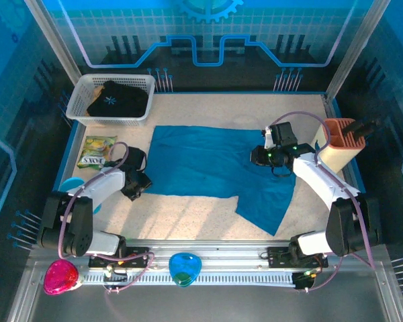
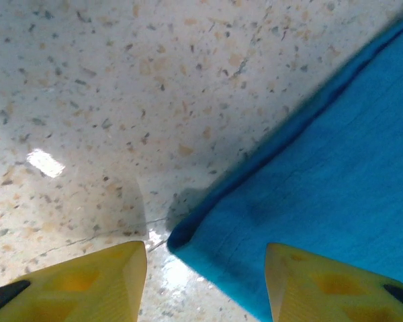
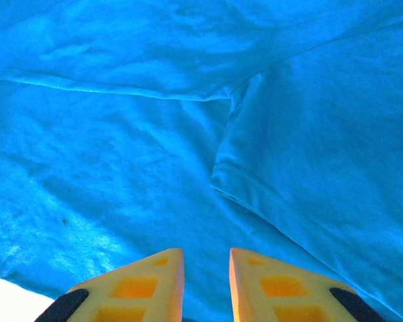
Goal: Fold and stack the t-shirts
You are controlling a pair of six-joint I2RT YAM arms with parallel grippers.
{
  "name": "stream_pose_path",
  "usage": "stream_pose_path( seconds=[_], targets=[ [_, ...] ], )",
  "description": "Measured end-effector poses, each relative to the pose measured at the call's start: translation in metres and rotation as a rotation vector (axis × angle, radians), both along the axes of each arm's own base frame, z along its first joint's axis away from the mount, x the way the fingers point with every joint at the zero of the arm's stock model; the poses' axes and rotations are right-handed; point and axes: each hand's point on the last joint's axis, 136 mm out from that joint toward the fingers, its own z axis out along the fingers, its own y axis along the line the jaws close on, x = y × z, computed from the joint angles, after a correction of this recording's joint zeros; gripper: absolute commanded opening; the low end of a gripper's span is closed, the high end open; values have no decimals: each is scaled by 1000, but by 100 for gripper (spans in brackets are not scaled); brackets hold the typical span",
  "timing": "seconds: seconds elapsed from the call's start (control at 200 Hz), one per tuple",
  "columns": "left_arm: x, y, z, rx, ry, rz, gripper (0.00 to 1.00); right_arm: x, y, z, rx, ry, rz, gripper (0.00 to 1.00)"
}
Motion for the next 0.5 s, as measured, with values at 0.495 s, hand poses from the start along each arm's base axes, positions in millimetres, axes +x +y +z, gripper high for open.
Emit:
stream_pose_path(
  seconds=[0.495],
  targets=[
    [1,7,-14,40,90,8,14,1,-1,34,-41,-61,66,28]
  ],
)
